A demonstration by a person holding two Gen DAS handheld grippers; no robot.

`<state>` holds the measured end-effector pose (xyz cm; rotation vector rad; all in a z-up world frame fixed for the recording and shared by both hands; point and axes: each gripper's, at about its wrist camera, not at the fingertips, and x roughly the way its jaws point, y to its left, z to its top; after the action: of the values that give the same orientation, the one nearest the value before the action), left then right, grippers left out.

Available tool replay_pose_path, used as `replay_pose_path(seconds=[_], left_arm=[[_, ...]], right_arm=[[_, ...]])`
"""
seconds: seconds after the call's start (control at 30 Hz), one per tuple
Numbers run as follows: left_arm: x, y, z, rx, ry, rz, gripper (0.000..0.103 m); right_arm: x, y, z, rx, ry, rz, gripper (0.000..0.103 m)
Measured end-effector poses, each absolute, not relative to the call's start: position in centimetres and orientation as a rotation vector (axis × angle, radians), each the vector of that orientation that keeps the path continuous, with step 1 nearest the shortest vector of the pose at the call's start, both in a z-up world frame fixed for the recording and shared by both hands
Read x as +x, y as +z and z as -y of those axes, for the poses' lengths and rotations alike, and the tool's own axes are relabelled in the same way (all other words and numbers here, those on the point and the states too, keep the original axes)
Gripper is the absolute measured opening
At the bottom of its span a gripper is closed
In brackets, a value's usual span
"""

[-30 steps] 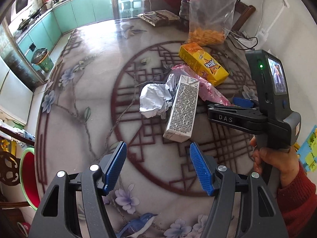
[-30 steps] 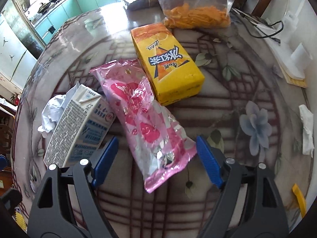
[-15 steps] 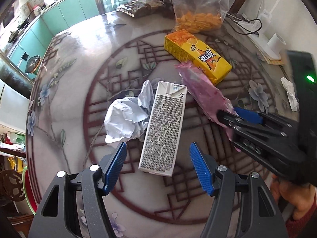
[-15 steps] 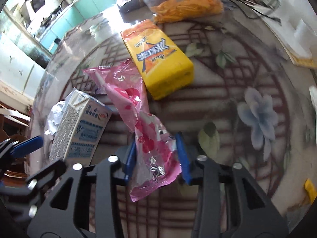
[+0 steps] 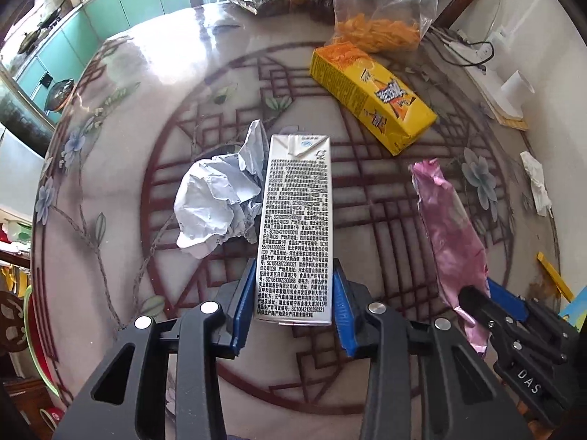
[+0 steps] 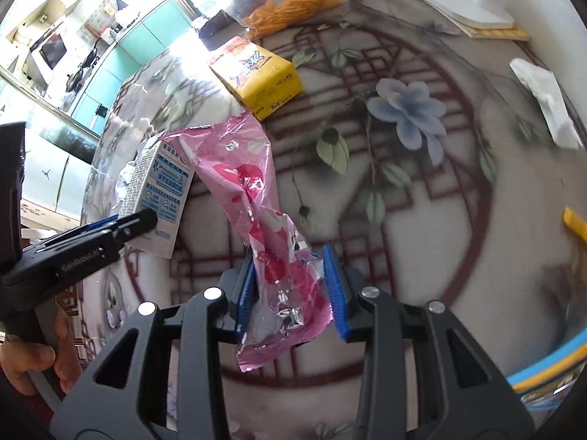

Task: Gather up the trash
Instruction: 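Carry the milk carton with the left tool to the bucket while the right tool carries the pink wrapper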

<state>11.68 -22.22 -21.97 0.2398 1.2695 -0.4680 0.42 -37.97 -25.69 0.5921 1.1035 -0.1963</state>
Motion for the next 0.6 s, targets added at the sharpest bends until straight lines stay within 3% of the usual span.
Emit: replay_pose_path(seconds=[0.6], left_arm=[[7.5,-16.5,17.9,0.24,-0.473,-1.146,0.036]], right_arm=[[0.4,-23.9,35.8,0.61,-0.14,-1.078,0.034]])
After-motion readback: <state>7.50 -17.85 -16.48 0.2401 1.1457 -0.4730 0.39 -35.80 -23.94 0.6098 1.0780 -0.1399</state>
